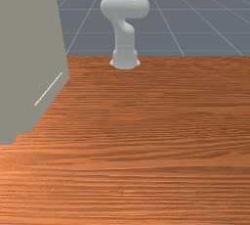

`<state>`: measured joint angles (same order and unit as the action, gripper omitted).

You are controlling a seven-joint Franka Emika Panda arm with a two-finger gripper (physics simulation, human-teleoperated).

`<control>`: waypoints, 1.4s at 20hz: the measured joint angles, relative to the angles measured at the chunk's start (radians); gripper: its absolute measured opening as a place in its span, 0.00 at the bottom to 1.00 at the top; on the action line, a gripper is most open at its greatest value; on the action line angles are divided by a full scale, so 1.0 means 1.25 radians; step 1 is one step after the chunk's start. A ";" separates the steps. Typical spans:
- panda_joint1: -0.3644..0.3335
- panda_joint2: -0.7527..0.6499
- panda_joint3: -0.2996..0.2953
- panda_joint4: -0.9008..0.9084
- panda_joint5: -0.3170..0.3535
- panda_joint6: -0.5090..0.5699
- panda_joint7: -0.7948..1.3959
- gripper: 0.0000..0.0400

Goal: Open the cabinet door

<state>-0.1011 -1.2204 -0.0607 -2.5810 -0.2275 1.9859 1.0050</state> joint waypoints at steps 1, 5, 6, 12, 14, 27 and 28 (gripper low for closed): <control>-0.013 -0.020 -0.019 0.004 -0.012 -0.005 -0.010 0.00; -0.091 -0.053 -0.141 0.048 -0.083 -0.005 -0.056 0.00; -0.105 -0.057 -0.173 0.058 -0.096 0.001 -0.065 0.00; -0.129 0.032 -0.279 0.073 -0.164 0.174 -0.048 0.00; -0.130 0.106 -0.306 0.074 -0.188 0.249 -0.024 0.00; -0.165 0.092 -0.176 -0.086 -0.225 0.348 0.120 0.00; -0.164 0.096 -0.144 -0.090 -0.229 0.352 0.143 0.00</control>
<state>-0.3063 -1.1003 -0.2401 -2.6935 -0.5133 2.4255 1.1836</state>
